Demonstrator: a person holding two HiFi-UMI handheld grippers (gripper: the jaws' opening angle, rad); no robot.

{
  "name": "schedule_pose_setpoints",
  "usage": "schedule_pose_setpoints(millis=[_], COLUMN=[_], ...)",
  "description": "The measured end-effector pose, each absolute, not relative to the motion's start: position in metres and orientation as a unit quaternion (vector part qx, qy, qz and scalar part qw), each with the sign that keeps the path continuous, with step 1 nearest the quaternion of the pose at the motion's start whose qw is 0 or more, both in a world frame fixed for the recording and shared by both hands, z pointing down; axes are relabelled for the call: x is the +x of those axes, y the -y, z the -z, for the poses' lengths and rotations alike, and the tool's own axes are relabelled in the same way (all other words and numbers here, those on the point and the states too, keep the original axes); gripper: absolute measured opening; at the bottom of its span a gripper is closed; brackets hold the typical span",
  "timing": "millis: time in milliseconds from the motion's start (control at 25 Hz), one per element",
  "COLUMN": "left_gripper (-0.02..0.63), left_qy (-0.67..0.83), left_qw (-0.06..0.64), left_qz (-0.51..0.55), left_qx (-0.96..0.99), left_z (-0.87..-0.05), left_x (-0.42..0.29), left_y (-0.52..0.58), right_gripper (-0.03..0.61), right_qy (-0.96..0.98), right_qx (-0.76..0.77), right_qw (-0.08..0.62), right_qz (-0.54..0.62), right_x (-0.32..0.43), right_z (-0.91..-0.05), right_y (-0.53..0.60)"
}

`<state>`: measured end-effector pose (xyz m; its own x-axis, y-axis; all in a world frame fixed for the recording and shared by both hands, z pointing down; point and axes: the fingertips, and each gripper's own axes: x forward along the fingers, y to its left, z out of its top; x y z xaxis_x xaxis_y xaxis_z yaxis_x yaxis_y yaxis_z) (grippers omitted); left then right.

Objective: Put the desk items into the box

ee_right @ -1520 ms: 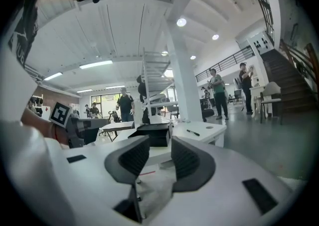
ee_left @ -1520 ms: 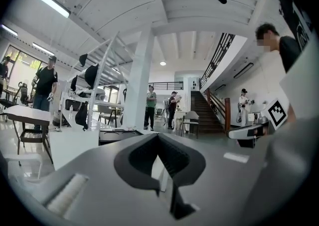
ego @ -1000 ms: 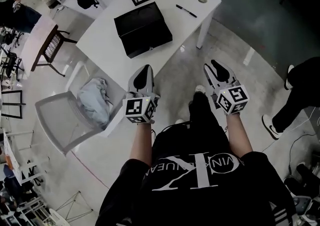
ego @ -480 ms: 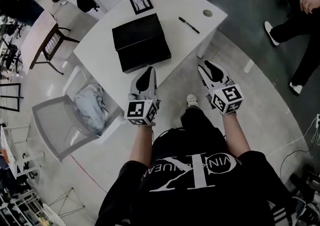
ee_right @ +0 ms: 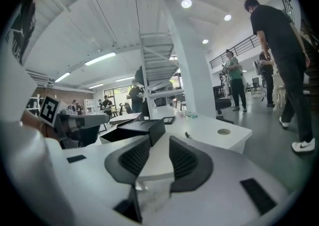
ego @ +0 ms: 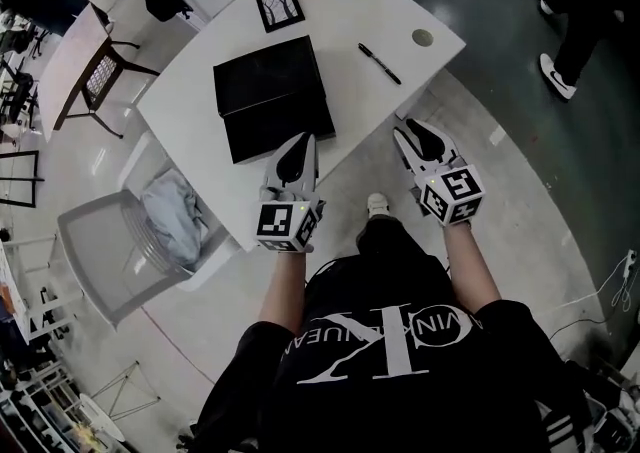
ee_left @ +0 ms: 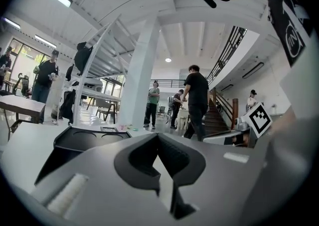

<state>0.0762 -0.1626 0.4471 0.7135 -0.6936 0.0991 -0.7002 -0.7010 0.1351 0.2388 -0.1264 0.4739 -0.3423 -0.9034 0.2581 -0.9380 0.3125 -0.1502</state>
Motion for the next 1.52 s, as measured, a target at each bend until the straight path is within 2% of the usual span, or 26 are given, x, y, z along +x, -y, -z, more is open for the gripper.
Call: schedule_pose_setpoints(millis=[840,1520], left_gripper=[0.009,0.009], left_qy=[0.402,0.448], left_qw=[0.12,0.131], left_qz=[-0.025,-0.027], left_qx=[0.907,0.884], left_z=[-0.461,-0.469], left_x=[0.142,0.149], left_y=[0.208,0.246], right_gripper=[0.107,0.107], right_qy=[0.824,0.813], right_qx=[0.527,0.502], right_qw=[0.113,0.221], right_qz=[-0.174,-0.193], right_x=[0.279,0.294], right_z=[-0.515,-0.568], right_y=[0.208,0.28])
